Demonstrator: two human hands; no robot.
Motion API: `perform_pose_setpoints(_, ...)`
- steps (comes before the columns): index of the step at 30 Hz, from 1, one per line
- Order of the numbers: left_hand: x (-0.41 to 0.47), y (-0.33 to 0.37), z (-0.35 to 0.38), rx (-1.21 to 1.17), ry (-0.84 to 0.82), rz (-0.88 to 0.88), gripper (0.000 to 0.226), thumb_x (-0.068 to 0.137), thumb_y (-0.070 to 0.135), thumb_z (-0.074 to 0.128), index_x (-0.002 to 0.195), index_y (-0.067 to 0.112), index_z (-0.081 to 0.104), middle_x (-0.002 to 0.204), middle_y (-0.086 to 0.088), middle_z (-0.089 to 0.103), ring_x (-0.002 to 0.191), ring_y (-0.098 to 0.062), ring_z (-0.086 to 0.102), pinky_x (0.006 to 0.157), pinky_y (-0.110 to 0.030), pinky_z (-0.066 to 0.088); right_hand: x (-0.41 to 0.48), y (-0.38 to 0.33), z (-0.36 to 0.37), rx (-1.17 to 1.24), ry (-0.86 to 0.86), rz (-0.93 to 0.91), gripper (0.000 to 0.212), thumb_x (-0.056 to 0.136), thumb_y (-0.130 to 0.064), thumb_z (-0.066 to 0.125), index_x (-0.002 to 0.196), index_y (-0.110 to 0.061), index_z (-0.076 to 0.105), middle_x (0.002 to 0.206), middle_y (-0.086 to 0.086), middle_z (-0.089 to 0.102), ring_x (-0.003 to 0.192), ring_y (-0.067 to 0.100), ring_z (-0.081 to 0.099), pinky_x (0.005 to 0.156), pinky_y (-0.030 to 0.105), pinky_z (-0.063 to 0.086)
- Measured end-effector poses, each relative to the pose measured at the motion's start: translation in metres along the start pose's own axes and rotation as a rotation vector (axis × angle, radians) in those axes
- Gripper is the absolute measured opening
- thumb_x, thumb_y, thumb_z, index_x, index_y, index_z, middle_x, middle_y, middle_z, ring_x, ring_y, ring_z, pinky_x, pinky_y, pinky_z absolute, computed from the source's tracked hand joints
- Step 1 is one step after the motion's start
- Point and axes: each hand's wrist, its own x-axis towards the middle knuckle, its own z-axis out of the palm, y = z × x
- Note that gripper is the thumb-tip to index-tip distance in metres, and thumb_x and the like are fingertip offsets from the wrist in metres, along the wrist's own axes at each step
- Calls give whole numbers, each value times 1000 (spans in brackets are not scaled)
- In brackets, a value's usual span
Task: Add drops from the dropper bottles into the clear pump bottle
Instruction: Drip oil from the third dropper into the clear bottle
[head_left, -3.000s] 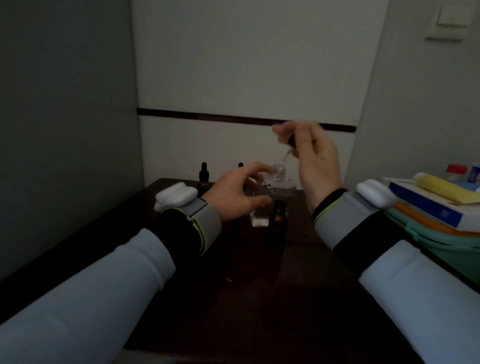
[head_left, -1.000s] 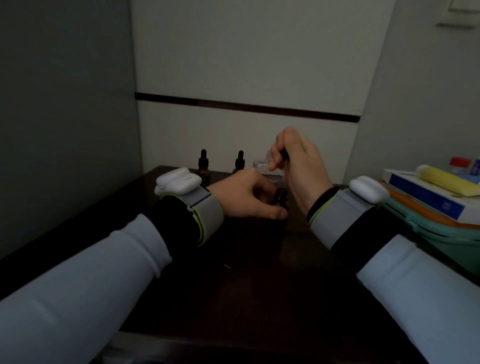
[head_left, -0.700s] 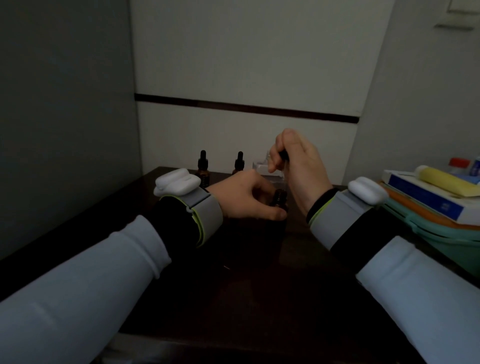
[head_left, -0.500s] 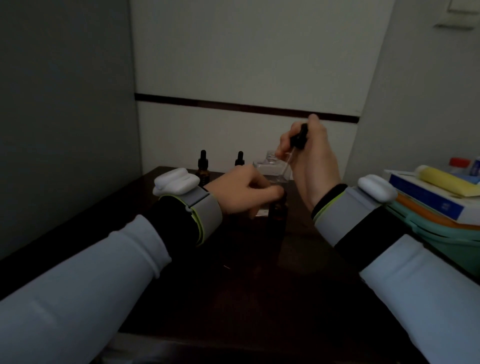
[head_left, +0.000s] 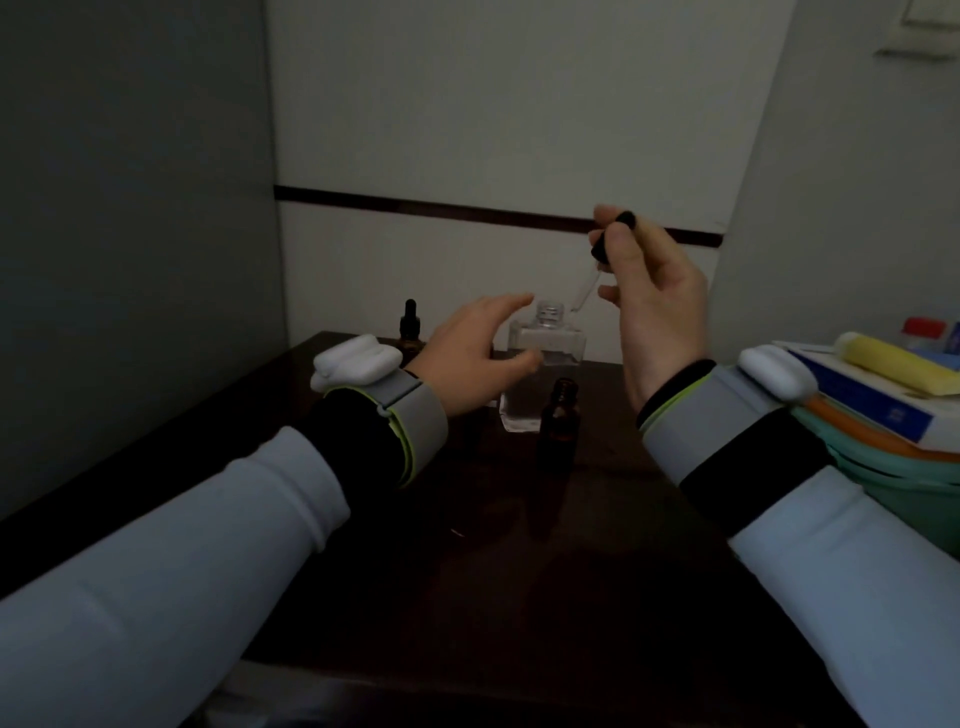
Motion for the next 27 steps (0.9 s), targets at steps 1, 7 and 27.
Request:
perform_pose_setpoints(1, 0, -1, 2, -5, -36, -1, 57, 91, 28, 59, 143, 24, 36, 144, -1, 42, 134, -17, 36, 111, -33, 30, 0, 0, 0, 11, 0, -3, 17, 95, -17, 52, 107, -23, 63, 95, -13, 64, 82, -11, 59, 74, 12, 47)
perform_pose_setpoints(7, -1, 1, -1, -73, 7, 62, 46, 85, 18, 65, 127, 26, 48, 122, 2, 52, 108, -8, 49, 88, -23, 39, 1, 0, 1, 76, -5, -5, 19, 92, -9, 56, 109, -12, 63, 102, 1, 66, 88, 0, 62, 78, 14, 48)
perform_pose_setpoints(27, -1, 3, -4, -115, 1, 106, 48, 80, 18, 70, 124, 26, 50, 113, 1, 51, 95, -9, 53, 78, -14, 42, 1, 11, -6, -470, -155, -100, 4, 81, -28, 68, 79, -32, 67, 87, -17, 65, 98, 5, 58, 85, 23, 41)
